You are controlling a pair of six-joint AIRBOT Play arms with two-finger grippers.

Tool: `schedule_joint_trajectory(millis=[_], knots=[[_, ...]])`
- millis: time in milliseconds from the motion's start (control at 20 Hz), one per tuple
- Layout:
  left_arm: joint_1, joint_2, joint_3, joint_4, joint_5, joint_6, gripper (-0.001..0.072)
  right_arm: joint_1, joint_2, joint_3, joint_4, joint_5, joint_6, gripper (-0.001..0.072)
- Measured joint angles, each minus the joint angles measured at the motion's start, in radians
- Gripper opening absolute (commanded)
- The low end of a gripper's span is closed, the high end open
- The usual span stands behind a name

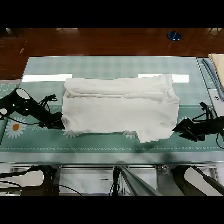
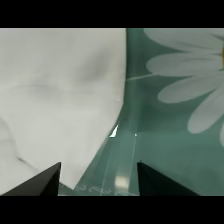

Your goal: Fold the shirts.

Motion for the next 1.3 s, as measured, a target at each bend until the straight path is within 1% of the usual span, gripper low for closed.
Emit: schedule_joint_trajectory(millis=[50,150,200,250,300,450,550,700,800,900,1100,1300], knots=[[0.001,0.000,0.000,-0.004,-0.003,0.004,0.0023,0.000,0.004,-0.023,0.015,-0.031,-0.002,0.0523],[0.002,0.000,0.001,-0.012,-0.006,0.011,0.0023,0.000,0.010,-0.067,0.056,-0.090,-0.002,0.0433],[0.002,0.000,0.002,-0.016,-0.007,0.014,0.0023,0.003,0.013,-0.087,0.082,-0.117,-0.002,0.0276],[0.002,0.000,0.002,-0.020,-0.007,0.018,0.0023,0.010,0.013,-0.103,0.098,-0.147,-0.003,0.0077],[0.002,0.000,0.002,-0.023,-0.007,0.019,0.0023,0.021,0.014,-0.115,0.110,-0.183,-0.002,0.0020],[0.002,0.000,0.004,-0.029,-0.008,0.030,0.0022,0.049,0.017,-0.126,0.195,-0.256,-0.004,0.0019],[0.005,0.010,0.019,-0.043,-0.014,0.043,0.0021,0.057,0.027,-0.095,0.283,-0.265,-0.045,0.0019],[0.026,0.057,0.077,-0.142,-0.018,0.077,0.0020,0.063,0.070,0.022,0.378,-0.251,-0.073,0.0018],[0.041,0.087,0.142,-0.225,-0.018,0.098,0.0021,0.072,0.084,0.116,0.408,-0.256,-0.068,0.0019],[0.045,0.095,0.198,-0.272,-0.003,0.101,0.0021,0.101,0.073,0.196,0.425,-0.287,-0.060,0.0019],[0.050,0.065,0.274,-0.330,0.065,0.100,0.0021,0.190,-0.027,0.322,0.437,-0.387,-0.054,0.0018],[0.068,-0.029,0.378,-0.389,0.110,0.097,0.0021,0.245,-0.161,0.433,0.445,-0.492,-0.050,0.0018]])
